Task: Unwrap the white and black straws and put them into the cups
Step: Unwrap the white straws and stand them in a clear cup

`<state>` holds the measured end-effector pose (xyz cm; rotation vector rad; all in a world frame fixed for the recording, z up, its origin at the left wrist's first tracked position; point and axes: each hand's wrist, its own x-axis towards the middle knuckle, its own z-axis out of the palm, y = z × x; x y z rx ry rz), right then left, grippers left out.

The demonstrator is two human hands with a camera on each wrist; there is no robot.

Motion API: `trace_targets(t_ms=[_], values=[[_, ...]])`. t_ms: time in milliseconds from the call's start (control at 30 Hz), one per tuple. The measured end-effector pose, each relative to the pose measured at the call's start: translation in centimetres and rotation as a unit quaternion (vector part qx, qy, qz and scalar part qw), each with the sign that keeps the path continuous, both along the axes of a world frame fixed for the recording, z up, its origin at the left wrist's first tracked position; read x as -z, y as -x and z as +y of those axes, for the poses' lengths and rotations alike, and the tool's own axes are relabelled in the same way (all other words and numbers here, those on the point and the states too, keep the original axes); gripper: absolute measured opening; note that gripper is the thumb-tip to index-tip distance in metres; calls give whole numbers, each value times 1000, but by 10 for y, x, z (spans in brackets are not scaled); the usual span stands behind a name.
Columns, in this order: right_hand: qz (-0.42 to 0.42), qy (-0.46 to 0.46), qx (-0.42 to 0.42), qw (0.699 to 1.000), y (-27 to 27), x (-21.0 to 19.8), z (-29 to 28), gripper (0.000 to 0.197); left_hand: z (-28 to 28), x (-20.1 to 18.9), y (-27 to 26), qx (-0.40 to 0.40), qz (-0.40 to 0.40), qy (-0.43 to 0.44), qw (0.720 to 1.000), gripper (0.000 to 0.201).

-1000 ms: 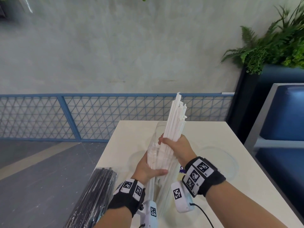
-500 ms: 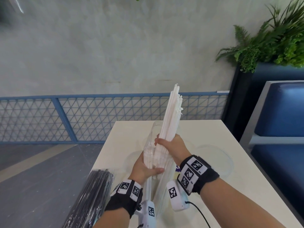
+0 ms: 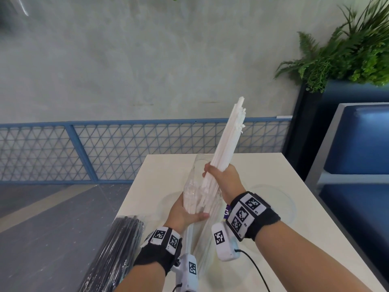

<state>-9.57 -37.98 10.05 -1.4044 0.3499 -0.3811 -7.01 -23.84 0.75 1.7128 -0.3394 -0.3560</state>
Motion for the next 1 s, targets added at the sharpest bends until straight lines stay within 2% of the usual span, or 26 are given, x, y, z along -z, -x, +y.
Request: trace_targets(t_ms=[100,167,267,400,467,533,600,667,833,933,1000], values=[[-13,-12,19,1000,-1,-11,-7,6,-2,-1,0,-7,2,-11,1000,77],[-26,-45,25,998,-2,-17,-12,10,-2,-2,0,-10,-3,-11,1000,78],[-36,-69,32,996,-3,-19,-19,5,-3,-3,1,-10,-9,-12,1000,87],[-46,-85,45,994,-2,-18,-26,8,-6,-3,1,-11,-12,-13,1000,73],[-30,-71,33,996,-1,-14,-26,10,-7,-3,2,-15,-9,-4,1000,69],[2,-41,0,999,1,-8,-22,4,-9,-4,4,-15,-7,10,1000,67],[12,-34,-15,999,4,-5,-16,4,-10,-5,3,-19,-8,9,1000,71],[-6,-53,14,999,5,-9,-18,7,-11,-6,1,-25,-8,-1,1000,71],[-20,-111,129,985,5,-31,-48,7,-12,-10,-1,-63,2,-13,998,58],[-14,-96,155,983,8,-36,-70,13,-12,-12,-1,-77,6,-14,997,57],[-10,-69,168,983,10,-37,-81,10,-13,-13,-1,-76,6,-12,997,55]])
